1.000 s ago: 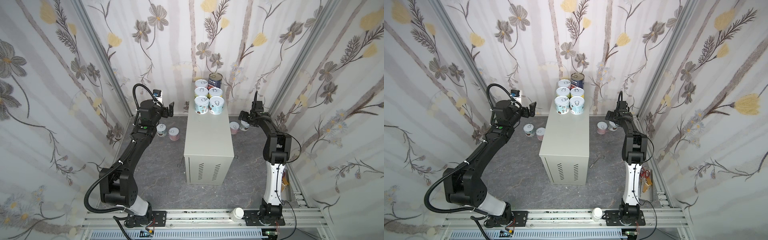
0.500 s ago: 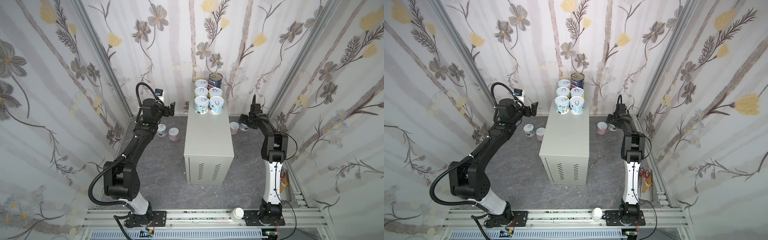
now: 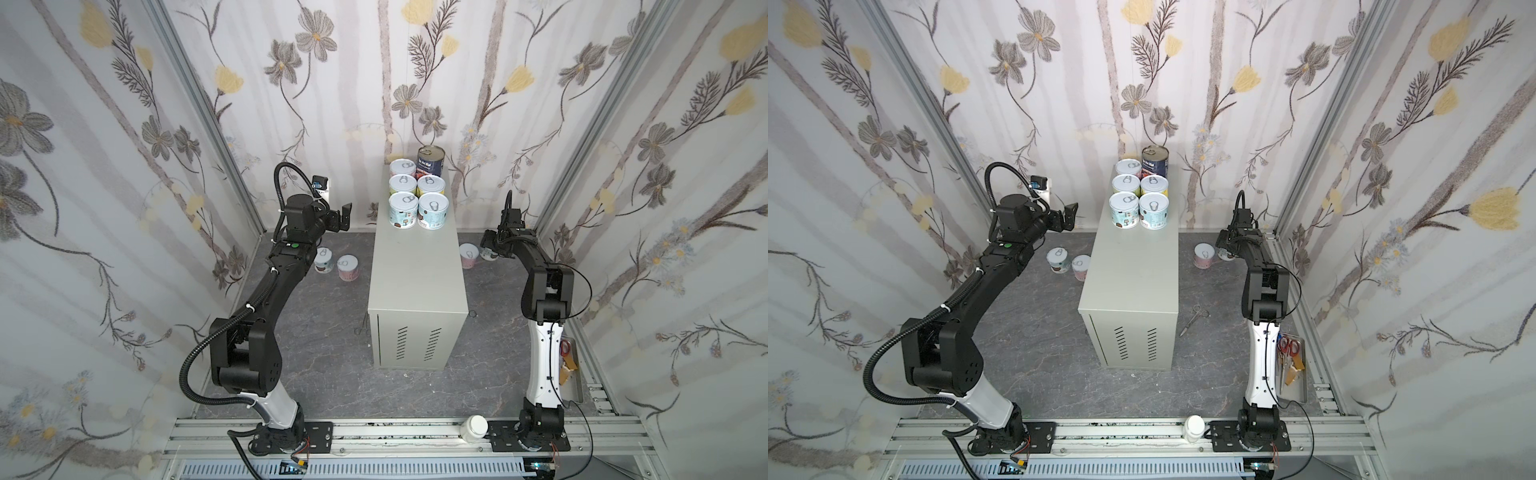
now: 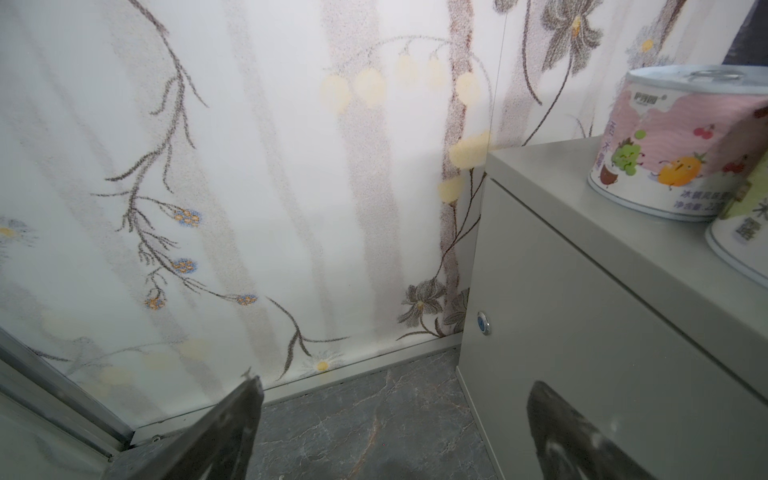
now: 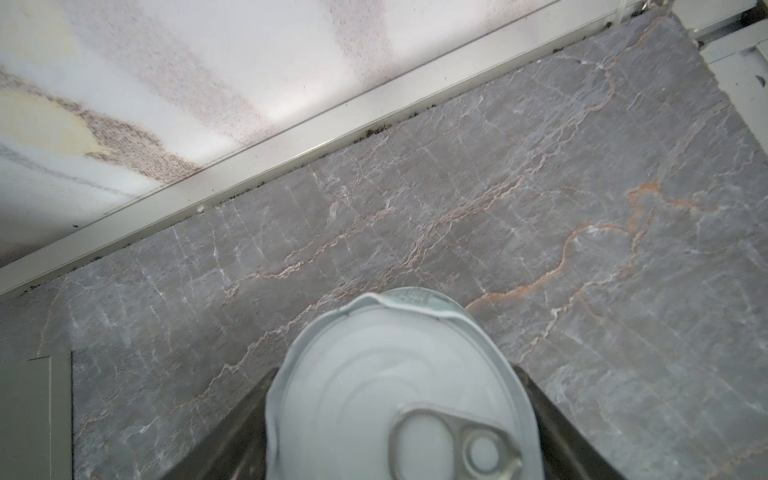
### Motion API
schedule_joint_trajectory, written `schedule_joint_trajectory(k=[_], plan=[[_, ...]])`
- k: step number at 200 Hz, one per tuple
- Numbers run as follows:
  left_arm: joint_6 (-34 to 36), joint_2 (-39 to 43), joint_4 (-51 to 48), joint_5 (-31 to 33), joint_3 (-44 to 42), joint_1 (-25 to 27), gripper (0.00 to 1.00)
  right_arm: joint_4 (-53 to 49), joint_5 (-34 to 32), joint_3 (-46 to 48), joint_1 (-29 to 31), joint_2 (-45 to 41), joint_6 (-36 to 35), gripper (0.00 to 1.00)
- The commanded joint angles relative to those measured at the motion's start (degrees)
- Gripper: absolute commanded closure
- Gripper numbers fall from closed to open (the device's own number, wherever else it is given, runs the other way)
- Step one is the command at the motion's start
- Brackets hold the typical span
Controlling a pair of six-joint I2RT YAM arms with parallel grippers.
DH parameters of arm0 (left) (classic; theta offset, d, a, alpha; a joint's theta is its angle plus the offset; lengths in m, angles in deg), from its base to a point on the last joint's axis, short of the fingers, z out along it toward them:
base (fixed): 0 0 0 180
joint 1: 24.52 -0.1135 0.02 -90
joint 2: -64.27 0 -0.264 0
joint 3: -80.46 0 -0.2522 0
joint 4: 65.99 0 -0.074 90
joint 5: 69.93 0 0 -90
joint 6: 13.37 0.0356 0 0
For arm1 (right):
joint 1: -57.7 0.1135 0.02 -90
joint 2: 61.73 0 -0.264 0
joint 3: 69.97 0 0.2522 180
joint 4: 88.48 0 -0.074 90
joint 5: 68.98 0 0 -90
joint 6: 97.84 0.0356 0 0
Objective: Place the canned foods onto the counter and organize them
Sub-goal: 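Lower the right gripper onto the white-lidded floor can and grasp it, then lift the light-blue can with the right gripper up toward the cabinet top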
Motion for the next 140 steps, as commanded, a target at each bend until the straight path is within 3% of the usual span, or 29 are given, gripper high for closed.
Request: schedule_joint_trajectory(k=[1,79,140], plan=[[0.58,-0.10,0.41,-0.49,0.72,-0.01,0.00,-1.93,0.08,-0.08,-0.05,0.83,-0.30,0.30],[0.25,0.06,0.23,-0.94,0.52,-0.01,0.00,-4.59,-0.95,-0.01,0.00,-1.19,-3.62,0.48],[0.30,1.12,1.06,-0.53,-1.31,-0.01,0.00,-5.90,-1.44,2.57,0.04,-7.67,-7.17,0.54]])
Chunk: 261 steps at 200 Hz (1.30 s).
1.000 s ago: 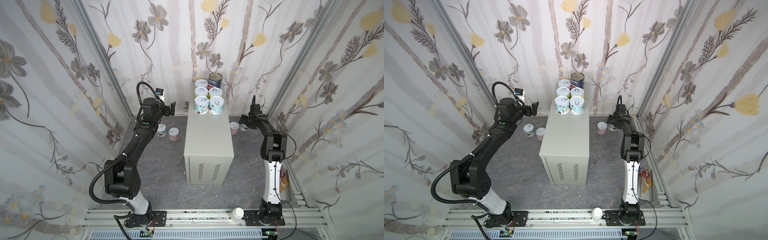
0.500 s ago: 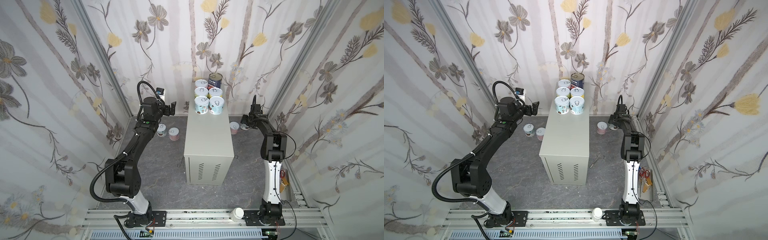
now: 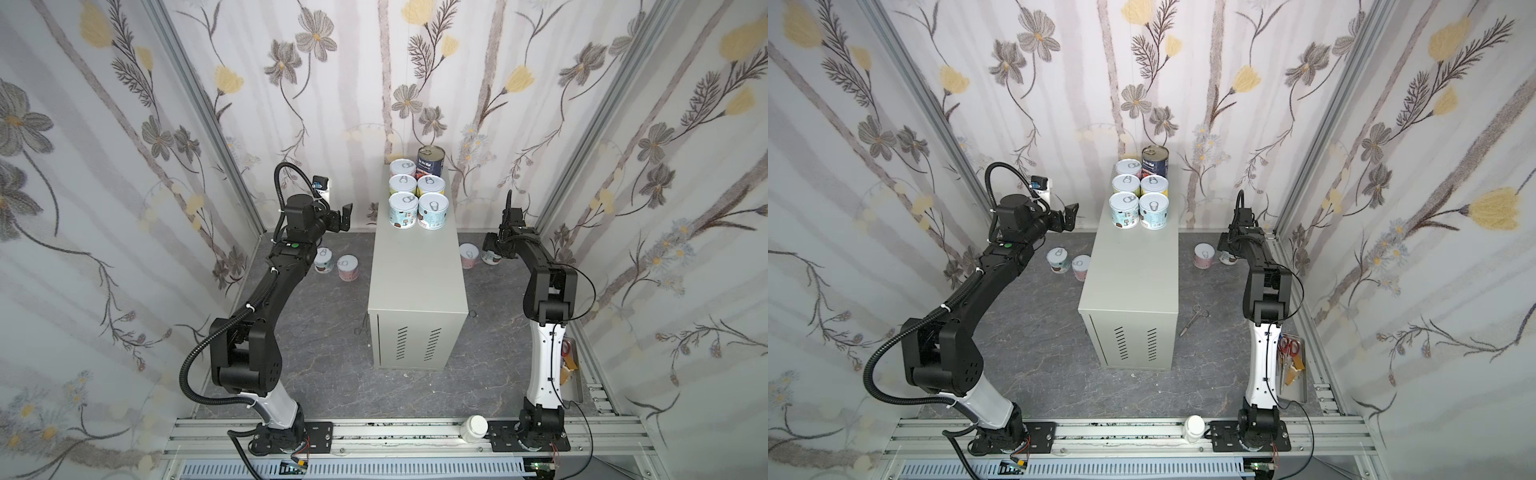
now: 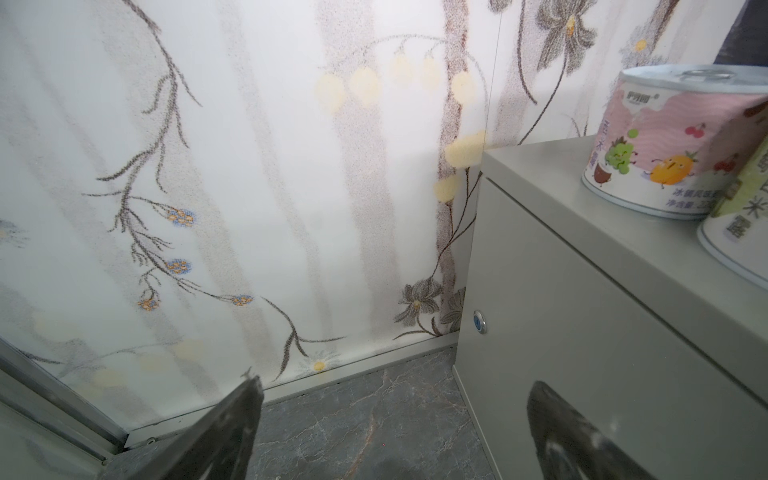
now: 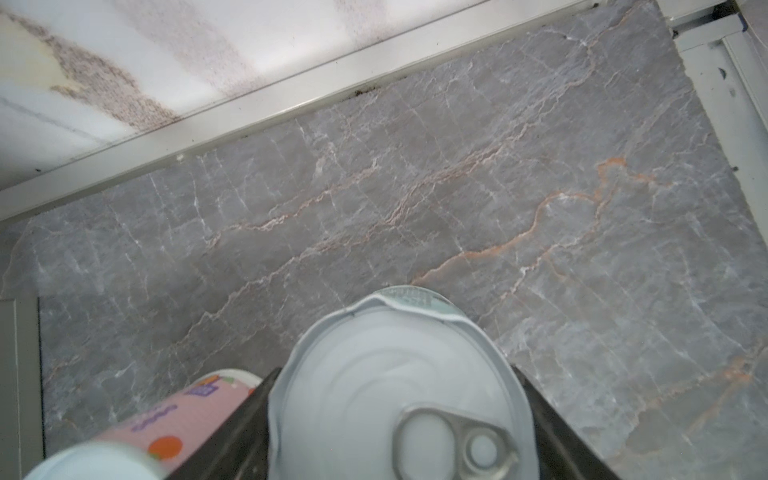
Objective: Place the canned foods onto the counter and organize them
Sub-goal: 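Lift the light-blue can with the right gripper up toward the cabinet top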
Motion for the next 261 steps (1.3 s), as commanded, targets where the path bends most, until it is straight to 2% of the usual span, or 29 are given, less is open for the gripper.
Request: schedule_joint_trajectory(k=[1,81,153,168,203,261], plan=[[0.36,0.93,1.08,0.06,-0.89,-0.01,0.00,-0.03,-0.58,0.73,0.04,-4.27,-2.35,0.54],[-0.45,4.81,1.46,1.98,-4.72,-0.08,0.00,-2.57,-0.46,8.32,0.65,-19.39,-6.75,0.56],[-0.68,7.40,2.15,2.26,-7.16,-0.44,0.00,-10.91,0.47,8.44,2.94,-35.42,-11.14,0.57],[-0.69,7.35,2.43,1.93,-7.27,-0.53,0.00,-11.87,2.86,8.70,3.85,-38.53,-13.33,0.58],[-0.86,7.07,2.17,0.62,-7.17,-0.71,0.00,-15.23,4.77,7.19,7.34,-43.82,-15.98,0.58],[-0.69,8.35,1.51,0.11,-8.04,-1.15,0.00,-23.32,1.72,1.60,17.07,-47.85,-16.86,0.58]])
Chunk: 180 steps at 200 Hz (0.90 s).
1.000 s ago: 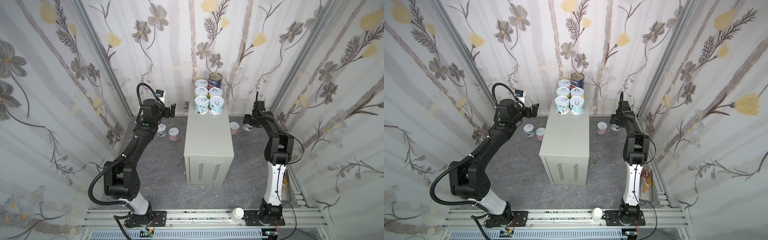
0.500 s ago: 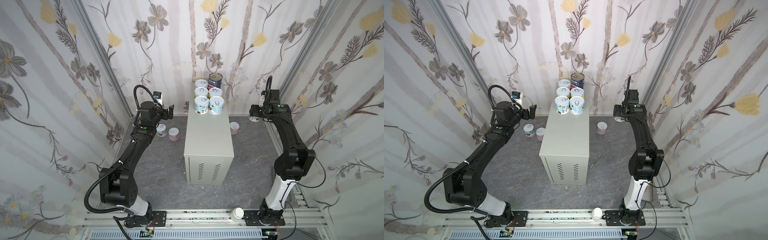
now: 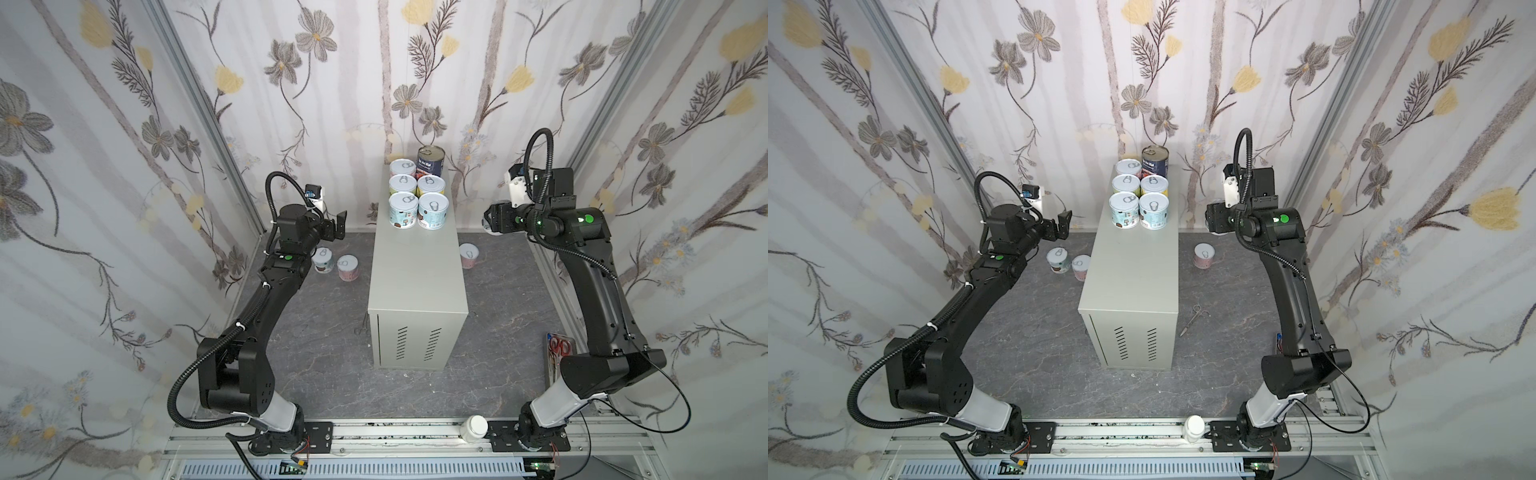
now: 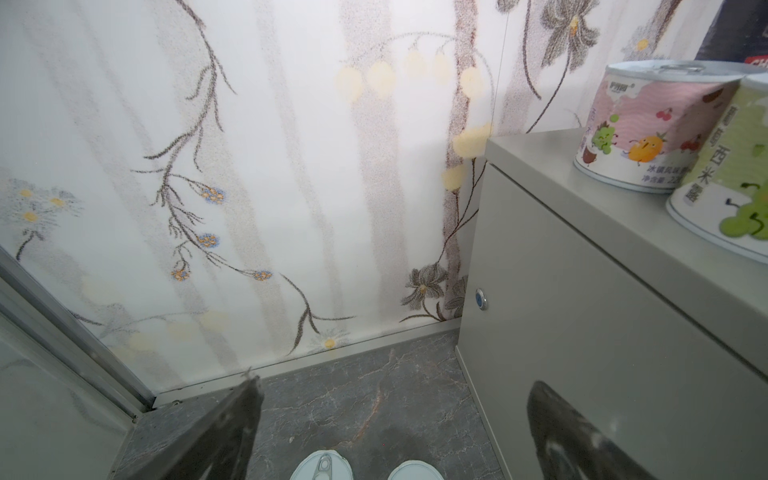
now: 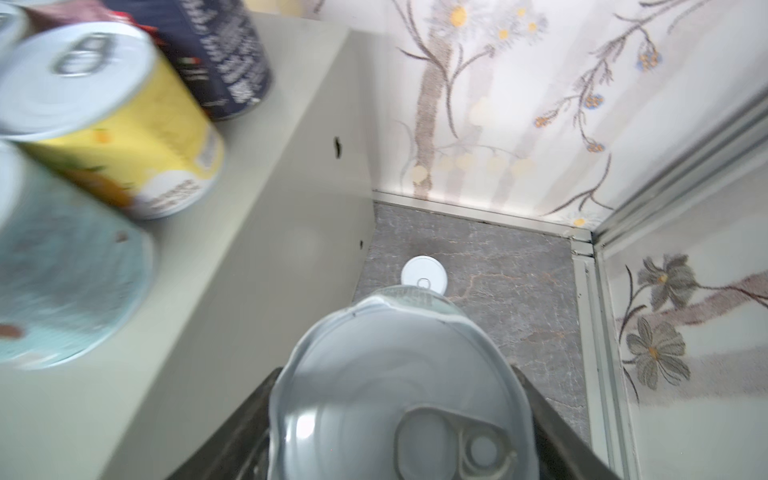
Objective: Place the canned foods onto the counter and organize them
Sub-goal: 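Lift the light-blue can with the right gripper up toward the cabinet top, then carry the light-blue can over the cabinet top beside the can group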
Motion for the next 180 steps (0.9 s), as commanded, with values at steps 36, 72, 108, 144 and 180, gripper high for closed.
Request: schedule_joint_trajectory(k=[36,72,108,144,180], plan=[[-0.27,1.42,0.95,-1.95,-0.49,-0.46,0.00,-4.22,-3.25,-2.75,8.01,-3.94,-0.23,0.58],[-0.59,1.78,1.22,-2.72,-0.92,-0.54,0.00,-4.88,-3.51,-3.10,12.26,-5.09,0.40,0.58],[-0.83,2.30,1.40,-3.13,-1.10,-0.52,0.00,-4.71,-4.03,-3.55,16.66,-4.93,0.57,0.58],[-0.92,2.80,1.05,-3.29,-1.19,-0.50,0.00,-4.47,-4.19,-3.63,19.88,-3.98,-0.19,0.58],[-0.92,3.80,0.93,-2.98,-1.28,-0.49,0.00,-3.69,-4.05,-3.63,21.13,-2.82,-0.57,0.57]])
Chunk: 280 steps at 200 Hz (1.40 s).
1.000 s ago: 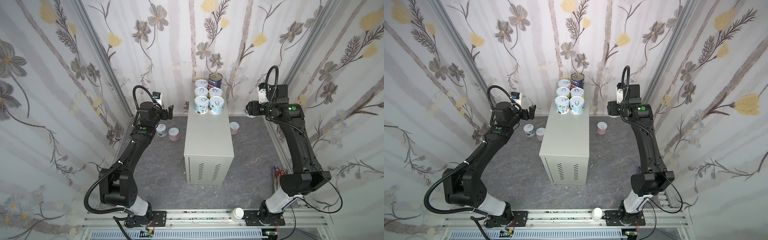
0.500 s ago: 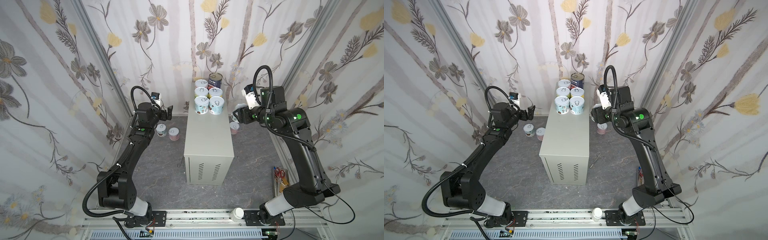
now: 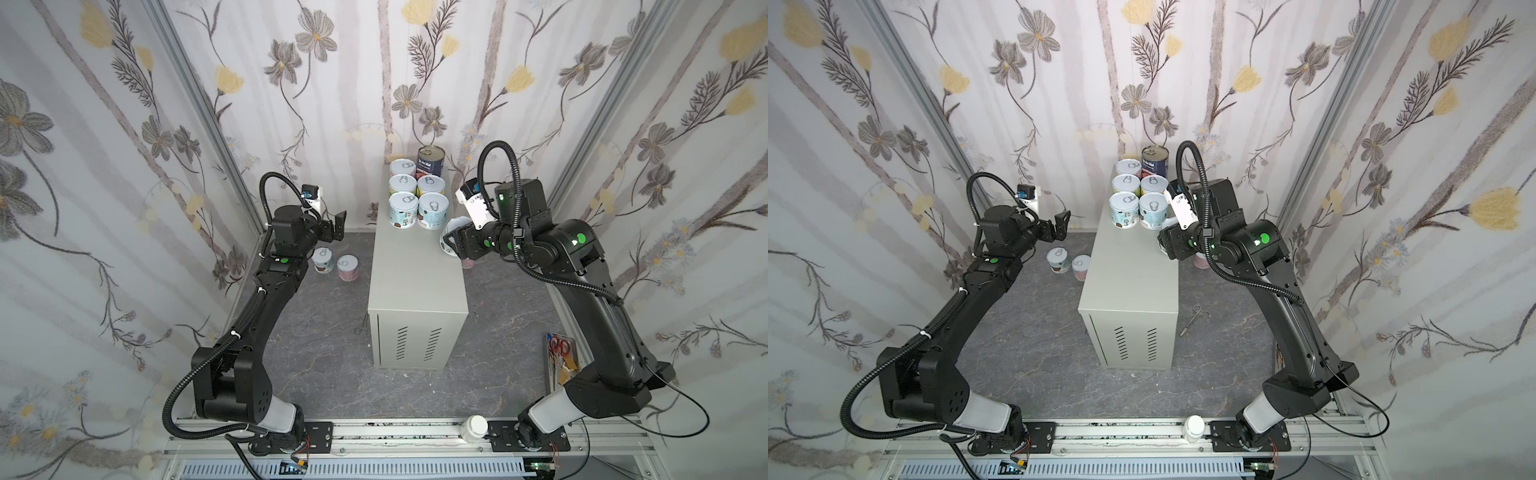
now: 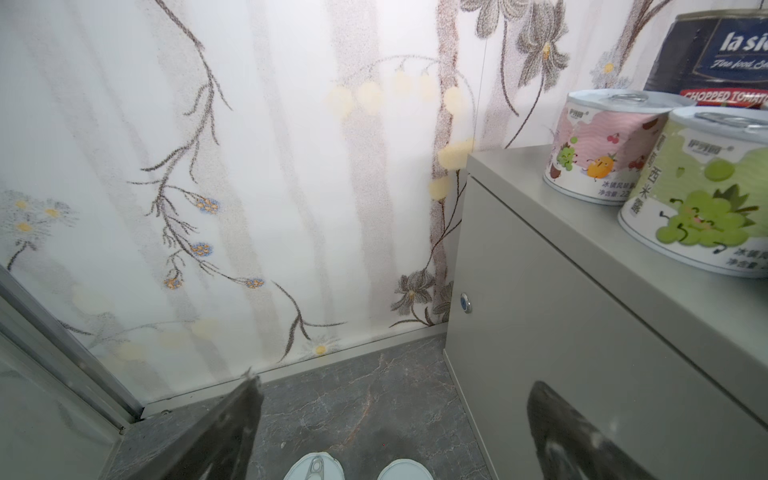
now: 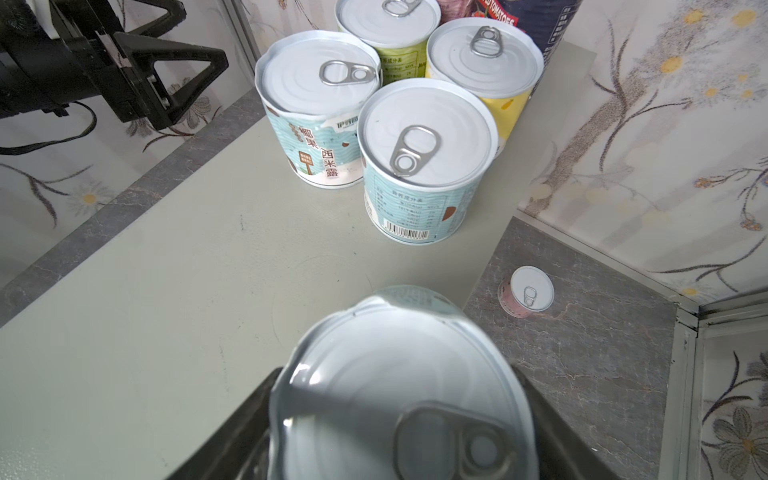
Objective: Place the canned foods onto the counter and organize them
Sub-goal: 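Carry the light-blue can over the cabinet top beside the can group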
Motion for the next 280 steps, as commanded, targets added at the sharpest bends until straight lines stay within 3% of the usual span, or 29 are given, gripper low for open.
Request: schedule_joint_trajectory(k=[1,69,99,145,254,280], plan=[[-0.24,0.94,1.06,-0.17,-0.12,-0.03,0.00,4.16,-0.55,-0.49,0.38,0.66,-0.61,0.57],[0.20,2.19,0.82,0.68,-2.37,-0.03,0.00,5.19,1.82,-0.83,0.92,3.80,-1.10,0.56],[0.28,2.19,0.59,0.54,-2.20,-0.06,0.00,4.42,2.31,-1.97,1.10,4.68,-0.93,0.51],[0.09,2.44,0.35,0.42,-2.10,-0.06,0.00,4.73,2.08,-2.16,1.20,5.06,-0.92,0.32],[0.39,4.19,-0.46,0.95,-2.77,-0.06,0.00,7.25,4.77,-2.25,1.15,7.14,-1.70,0.22],[0.46,4.54,-0.56,0.72,-2.94,-0.06,0.00,7.71,4.69,-2.07,1.19,6.74,-2.01,0.14]])
